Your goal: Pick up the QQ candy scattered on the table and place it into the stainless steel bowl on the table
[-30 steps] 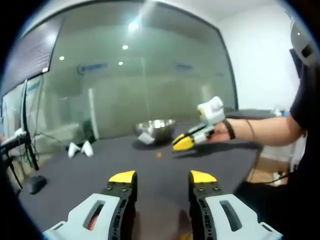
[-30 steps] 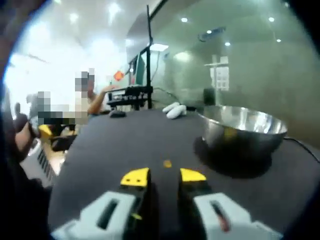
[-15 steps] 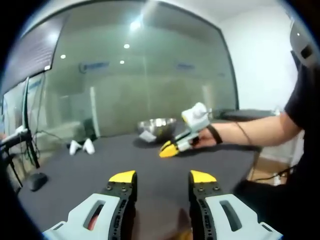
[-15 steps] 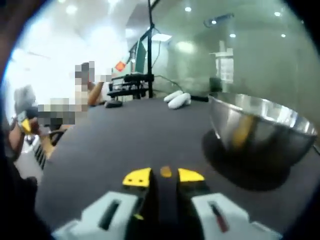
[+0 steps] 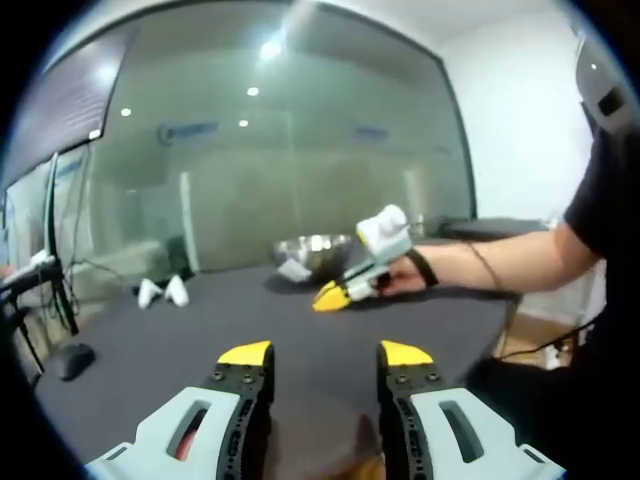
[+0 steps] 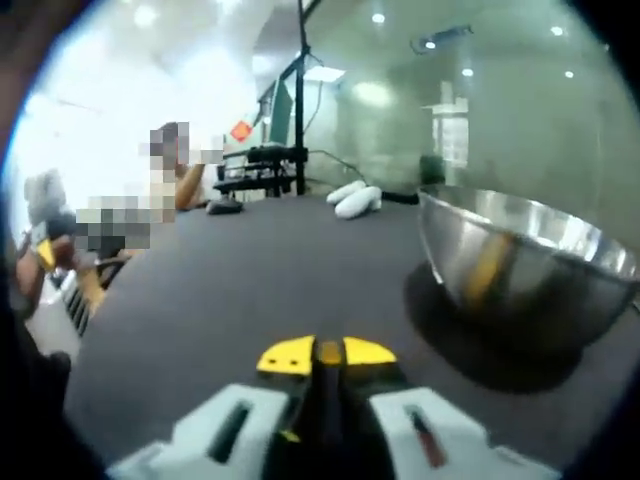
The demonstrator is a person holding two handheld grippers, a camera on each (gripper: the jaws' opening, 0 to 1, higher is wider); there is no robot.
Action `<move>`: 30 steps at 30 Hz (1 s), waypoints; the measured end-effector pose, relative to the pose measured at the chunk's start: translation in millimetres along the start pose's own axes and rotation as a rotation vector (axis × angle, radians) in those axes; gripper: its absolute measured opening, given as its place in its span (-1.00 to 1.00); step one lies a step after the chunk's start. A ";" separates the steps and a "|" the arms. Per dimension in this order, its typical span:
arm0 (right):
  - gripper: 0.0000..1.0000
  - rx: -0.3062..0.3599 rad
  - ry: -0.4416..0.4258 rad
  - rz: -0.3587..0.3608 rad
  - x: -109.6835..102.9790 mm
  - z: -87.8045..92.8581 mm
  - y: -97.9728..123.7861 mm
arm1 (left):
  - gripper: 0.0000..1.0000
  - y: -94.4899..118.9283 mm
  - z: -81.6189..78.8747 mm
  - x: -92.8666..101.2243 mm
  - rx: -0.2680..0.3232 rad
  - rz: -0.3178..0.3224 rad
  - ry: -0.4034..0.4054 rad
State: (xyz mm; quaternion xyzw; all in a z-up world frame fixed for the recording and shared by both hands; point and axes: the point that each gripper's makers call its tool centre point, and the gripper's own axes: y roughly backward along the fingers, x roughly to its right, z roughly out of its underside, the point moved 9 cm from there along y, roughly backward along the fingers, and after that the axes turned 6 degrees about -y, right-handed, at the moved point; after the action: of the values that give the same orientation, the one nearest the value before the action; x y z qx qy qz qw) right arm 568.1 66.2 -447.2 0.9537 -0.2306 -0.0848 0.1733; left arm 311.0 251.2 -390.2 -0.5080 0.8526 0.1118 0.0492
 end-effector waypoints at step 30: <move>-0.82 0.056 0.039 0.037 -4.9 -11.2 25.6 | -0.15 -6.7 -2.6 1.8 0.010 0.020 -0.008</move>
State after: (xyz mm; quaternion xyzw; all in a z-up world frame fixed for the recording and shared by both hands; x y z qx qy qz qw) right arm 556.1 50.4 -426.9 0.9553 -0.2470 -0.0563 0.1524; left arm 316.0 246.0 -389.0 -0.4989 0.8580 0.1100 0.0539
